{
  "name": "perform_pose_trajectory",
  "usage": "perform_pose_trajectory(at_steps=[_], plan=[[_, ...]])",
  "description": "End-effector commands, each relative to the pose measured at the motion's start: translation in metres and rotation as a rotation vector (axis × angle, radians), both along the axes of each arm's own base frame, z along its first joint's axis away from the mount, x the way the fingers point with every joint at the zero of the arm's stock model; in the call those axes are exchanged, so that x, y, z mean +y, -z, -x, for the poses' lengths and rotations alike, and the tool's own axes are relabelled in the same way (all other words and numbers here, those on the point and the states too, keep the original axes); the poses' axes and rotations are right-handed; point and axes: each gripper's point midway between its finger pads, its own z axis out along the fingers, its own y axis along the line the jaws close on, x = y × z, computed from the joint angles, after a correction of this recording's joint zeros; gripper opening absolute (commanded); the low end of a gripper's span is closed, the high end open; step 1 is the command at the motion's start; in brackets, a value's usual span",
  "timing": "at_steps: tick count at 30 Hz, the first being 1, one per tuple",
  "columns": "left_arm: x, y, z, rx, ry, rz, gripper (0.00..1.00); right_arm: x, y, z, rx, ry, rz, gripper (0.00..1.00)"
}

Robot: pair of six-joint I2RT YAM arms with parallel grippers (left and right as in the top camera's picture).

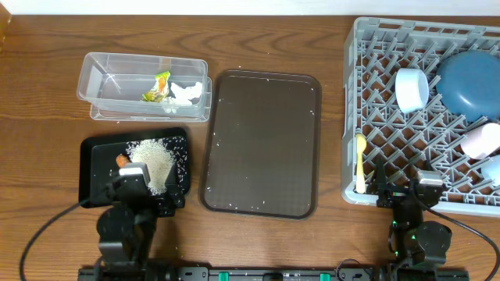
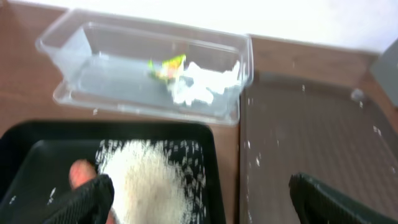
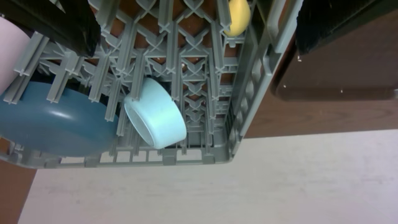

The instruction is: Sort waste into correct bins and load items into the dishwasher rack

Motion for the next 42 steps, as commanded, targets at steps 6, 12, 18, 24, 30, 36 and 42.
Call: perform_pose_trajectory(at_steps=[6, 12, 18, 24, 30, 36, 42], plan=[[0.004, 0.009, -0.017, -0.241, -0.022, -0.008, 0.92, -0.004, 0.000, 0.001, -0.001, 0.015, 0.013, 0.99], [0.012, -0.006, -0.025, -0.382, -0.053, -0.037, 0.92, -0.004, 0.000, 0.001, -0.001, 0.015, 0.013, 0.99], [0.013, 0.021, -0.024, -0.272, -0.042, -0.088, 0.92, -0.004, 0.000, 0.001, -0.001, 0.015, 0.013, 0.99], [0.013, 0.037, -0.022, -0.208, -0.040, -0.087, 0.93, -0.004, 0.000, 0.001, 0.000, 0.015, 0.013, 0.99], [0.013, 0.037, -0.022, -0.207, -0.040, -0.087, 0.93, -0.004, 0.000, 0.001, 0.000, 0.015, 0.013, 0.99], [0.013, 0.037, -0.022, -0.206, -0.040, -0.087, 0.92, -0.004, 0.000, 0.001, 0.000, 0.015, 0.013, 0.99], [0.013, 0.037, -0.022, -0.206, -0.040, -0.087, 0.92, -0.004, 0.000, 0.001, 0.000, 0.015, 0.013, 0.99]])
